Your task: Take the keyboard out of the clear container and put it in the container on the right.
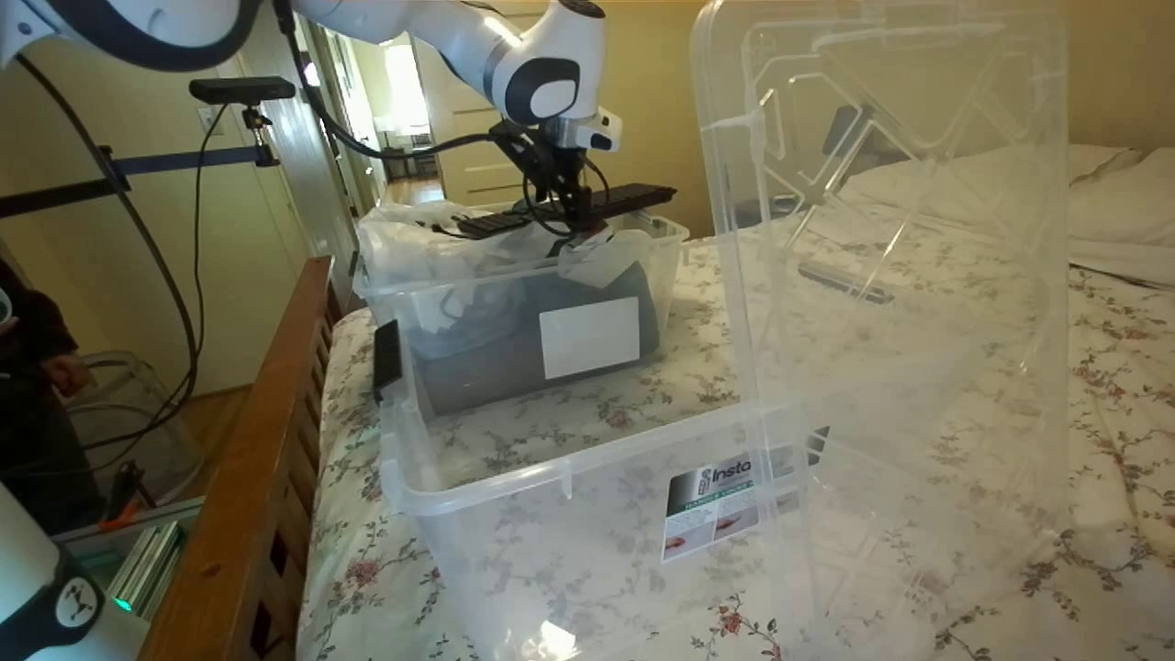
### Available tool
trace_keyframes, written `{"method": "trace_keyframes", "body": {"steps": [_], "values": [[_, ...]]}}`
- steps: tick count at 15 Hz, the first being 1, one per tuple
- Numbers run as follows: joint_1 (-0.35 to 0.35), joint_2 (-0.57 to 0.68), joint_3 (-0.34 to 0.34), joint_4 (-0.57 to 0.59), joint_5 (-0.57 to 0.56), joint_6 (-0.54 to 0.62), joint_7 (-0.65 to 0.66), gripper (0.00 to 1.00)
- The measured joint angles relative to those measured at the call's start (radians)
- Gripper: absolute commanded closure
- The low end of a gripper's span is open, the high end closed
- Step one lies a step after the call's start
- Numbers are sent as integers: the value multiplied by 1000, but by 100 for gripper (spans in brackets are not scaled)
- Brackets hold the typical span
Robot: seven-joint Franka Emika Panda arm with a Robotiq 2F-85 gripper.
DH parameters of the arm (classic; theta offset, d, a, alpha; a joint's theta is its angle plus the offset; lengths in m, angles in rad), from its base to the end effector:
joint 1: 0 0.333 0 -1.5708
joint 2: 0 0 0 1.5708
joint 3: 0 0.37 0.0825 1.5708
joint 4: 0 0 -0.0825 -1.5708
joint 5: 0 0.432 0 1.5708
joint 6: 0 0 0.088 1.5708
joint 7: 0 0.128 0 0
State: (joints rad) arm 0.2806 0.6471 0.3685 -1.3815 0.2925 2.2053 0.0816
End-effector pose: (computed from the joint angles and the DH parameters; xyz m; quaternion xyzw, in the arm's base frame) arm 0.6854 0.4534 0.3822 -0.9554 -0.1557 -0.0143 0.2507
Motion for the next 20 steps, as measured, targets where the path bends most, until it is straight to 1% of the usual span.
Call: {"method": "trace_keyframes", "body": {"steps": [1,2,3,4,5,7,11,14,16,20], "values": [[-2,10,6,16,29,-28,-14,25],[-5,21,14,35,59,-59,-30,29],[-9,31,21,54,91,-92,-45,31],[-12,42,27,71,119,-120,-60,37],[-14,52,33,86,143,-142,-78,45],[-17,70,39,111,182,-162,-112,58],[-25,97,56,134,240,-165,-163,86],[-31,115,84,141,289,-134,-191,92],[-35,122,101,144,316,-105,-207,94],[-33,112,123,163,325,-64,-210,94]]}}
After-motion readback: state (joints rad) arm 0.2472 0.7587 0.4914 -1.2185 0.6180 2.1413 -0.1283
